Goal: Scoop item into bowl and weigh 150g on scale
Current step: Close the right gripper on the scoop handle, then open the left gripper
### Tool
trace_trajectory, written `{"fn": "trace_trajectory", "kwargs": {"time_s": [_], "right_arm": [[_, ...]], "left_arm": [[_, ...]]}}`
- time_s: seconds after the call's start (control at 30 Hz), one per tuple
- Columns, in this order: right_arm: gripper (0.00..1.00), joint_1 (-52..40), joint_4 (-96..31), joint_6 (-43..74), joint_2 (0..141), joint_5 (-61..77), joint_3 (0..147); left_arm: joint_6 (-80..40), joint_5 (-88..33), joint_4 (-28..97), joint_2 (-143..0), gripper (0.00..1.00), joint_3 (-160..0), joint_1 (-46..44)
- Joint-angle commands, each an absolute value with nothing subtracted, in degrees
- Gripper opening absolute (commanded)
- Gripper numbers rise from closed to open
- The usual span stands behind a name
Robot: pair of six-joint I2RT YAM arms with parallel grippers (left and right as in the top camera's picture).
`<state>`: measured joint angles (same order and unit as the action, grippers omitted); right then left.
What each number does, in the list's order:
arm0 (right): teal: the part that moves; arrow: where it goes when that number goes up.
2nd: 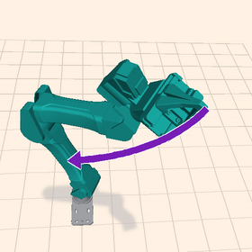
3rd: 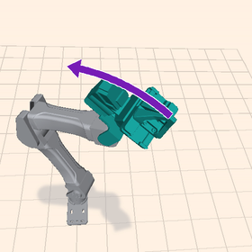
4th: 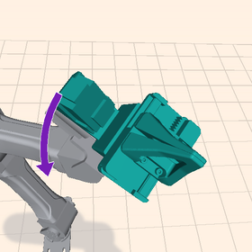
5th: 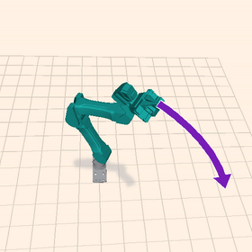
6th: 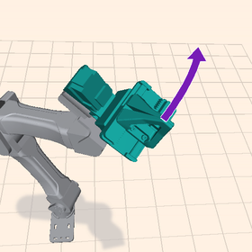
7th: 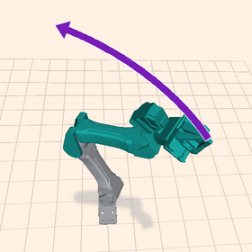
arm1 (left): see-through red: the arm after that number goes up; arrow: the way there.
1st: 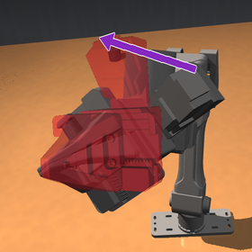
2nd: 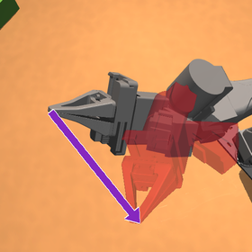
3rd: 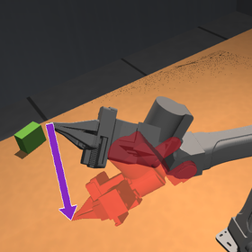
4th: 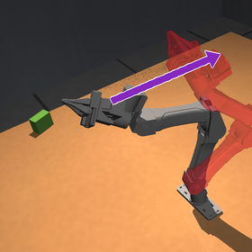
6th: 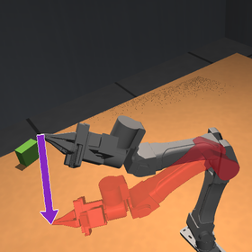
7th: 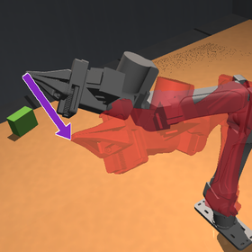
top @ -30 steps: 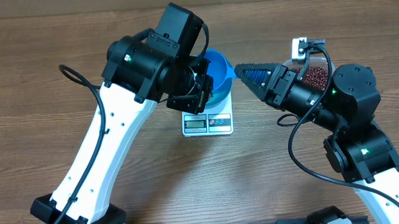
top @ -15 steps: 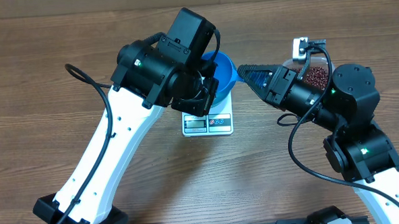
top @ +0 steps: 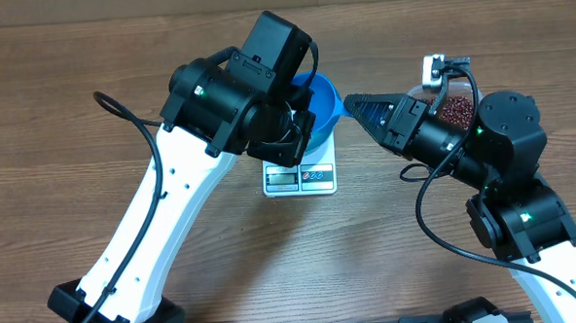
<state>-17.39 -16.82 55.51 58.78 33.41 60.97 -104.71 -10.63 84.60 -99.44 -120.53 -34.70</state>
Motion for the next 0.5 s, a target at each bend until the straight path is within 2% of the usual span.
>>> {"fn": "trace_trajectory", "kwargs": {"time_s": [0.0,0.3,0.47], "right_arm": [[0.18,-17.8,-17.0,55.3,58.6,33.5,62.0],[0.04,-17.8,-17.1,55.3,58.6,33.5,62.0],[0.04,-17.8,-17.0,55.3,58.6,33.5,62.0]], "left_arm": [[-105.5,-8.4,84.6,-99.7,0.04,-120.9,-34.9],[-105.5,-8.4,84.3,-99.7,0.04,-120.9,-34.9],[-105.5,-8.4,84.1,-99.8,0.04,-120.9,-34.9]]}}
